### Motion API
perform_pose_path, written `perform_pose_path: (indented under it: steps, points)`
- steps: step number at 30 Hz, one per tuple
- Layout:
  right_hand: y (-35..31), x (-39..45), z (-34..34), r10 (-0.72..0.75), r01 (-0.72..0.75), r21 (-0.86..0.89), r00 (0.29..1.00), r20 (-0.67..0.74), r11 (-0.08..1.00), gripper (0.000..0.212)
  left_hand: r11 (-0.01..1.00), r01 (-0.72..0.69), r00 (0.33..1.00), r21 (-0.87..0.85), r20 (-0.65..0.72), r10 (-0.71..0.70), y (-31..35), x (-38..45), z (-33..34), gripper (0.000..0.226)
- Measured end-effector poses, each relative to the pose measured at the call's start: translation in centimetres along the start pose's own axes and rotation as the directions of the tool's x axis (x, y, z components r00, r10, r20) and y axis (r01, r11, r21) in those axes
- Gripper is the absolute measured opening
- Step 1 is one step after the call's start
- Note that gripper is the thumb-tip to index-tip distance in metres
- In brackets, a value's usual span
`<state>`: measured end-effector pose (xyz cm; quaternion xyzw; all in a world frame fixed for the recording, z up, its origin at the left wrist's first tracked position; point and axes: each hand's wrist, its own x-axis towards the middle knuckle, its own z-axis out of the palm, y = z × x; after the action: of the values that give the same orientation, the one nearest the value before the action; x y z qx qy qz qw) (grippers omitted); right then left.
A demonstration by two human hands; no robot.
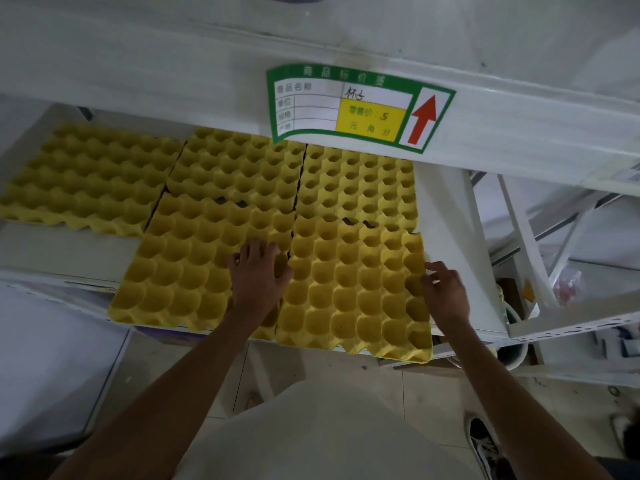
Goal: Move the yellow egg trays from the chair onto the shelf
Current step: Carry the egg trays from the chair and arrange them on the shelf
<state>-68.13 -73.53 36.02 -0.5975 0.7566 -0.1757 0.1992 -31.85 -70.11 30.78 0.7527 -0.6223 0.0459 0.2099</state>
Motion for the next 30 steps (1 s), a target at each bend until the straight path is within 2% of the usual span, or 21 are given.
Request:
perform_pose_path:
  steps: [2,5,8,10,13,17,22,30]
  points:
    - [-0.9,1.0,-0.7,-0.11,0.096,-0.173,0.991,-0.071,0.98,0.039,1.0,-0.003,1.0,0.005,-0.014,0.003,-0.1,0.0,0.1,0.036]
    - [-5.4,3.2,0.4,-0.296,0.268,-0.229,0.95,-0.098,0.936,0.048,1.0,-0.001,1.0,0.019,-0.013,0.001,0.0,-0.1,0.0,0.036]
    - [-11.5,6.9,3.5,-0.427,0.445,-0.312,0.895,0.126,0.84,0.057,1.0,0.006,1.0,0.027,0.014,-0.007,0.2,0.0,-0.2,0.037]
    - [-14.8,9.2,5.8,-0.412,0.498,-0.329,0.861,0.298,0.803,0.058,1.0,0.011,1.0,0.022,0.017,-0.011,0.2,0.0,-0.3,0.037]
    - [-17.3,10.7,9.2,-0.307,0.446,-0.284,0.853,0.422,0.849,0.055,1.0,0.017,1.0,0.015,0.014,-0.018,0.1,-0.1,0.0,0.038]
    - [-17.4,9.7,11.2,-0.279,0.392,-0.253,0.879,0.387,0.884,0.054,1.0,0.016,1.0,0.007,0.015,-0.016,-0.2,0.1,0.4,0.039]
    - [-17.6,10.0,11.1,-0.237,0.358,-0.246,0.879,0.414,0.901,0.057,0.999,0.032,0.999,0.001,0.037,-0.032,-0.1,0.2,0.1,0.039]
    - [-17.4,9.5,11.1,-0.264,0.363,-0.231,0.891,0.37,0.903,0.058,0.999,0.047,0.994,0.011,0.094,-0.048,0.4,0.2,-1.0,0.043]
